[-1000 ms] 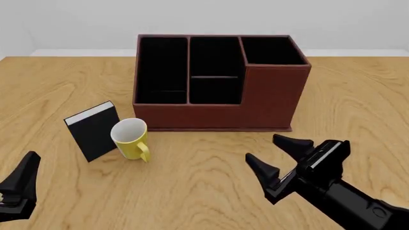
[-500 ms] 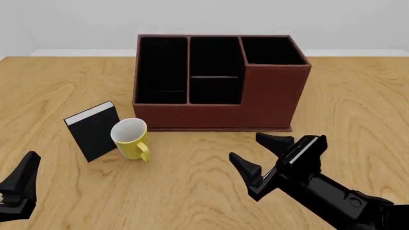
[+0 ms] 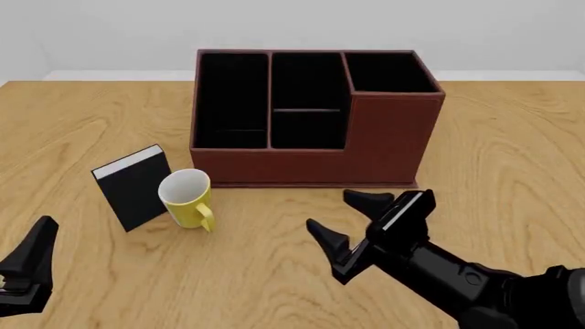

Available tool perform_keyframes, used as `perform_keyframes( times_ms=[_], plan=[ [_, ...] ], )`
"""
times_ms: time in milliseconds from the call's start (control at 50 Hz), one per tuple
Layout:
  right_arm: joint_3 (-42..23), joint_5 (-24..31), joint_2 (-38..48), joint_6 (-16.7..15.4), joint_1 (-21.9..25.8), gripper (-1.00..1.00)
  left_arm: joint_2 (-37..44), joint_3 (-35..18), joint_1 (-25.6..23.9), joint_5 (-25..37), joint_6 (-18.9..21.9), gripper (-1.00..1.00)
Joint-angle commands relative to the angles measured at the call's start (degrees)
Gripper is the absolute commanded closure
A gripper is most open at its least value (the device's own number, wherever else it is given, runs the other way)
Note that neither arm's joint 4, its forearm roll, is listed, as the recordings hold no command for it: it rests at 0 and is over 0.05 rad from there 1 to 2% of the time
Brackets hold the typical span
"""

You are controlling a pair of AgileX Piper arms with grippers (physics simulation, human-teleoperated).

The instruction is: Pick up the yellow and white mug and place it to the right of the caddy.

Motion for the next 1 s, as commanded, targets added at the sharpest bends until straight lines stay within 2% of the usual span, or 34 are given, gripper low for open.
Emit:
perform_keyframes(
  times_ms=[20, 220, 1000],
  plan=[
    [-1.74, -0.55, 2.53, -0.62, 0.7, -1.0, -0.18, -0.09, 0.0, 0.27, -0.03, -1.0],
    [-3.85, -1.97, 6.26, -1.38, 1.32, -1.0, 0.2, 0.1, 0.01, -0.29, -0.02, -1.0],
    [-14.7, -0.15, 16.11, -1.89, 6.86, -1.0, -0.08, -0.04, 0.0, 0.11, 0.03, -1.0]
  ],
)
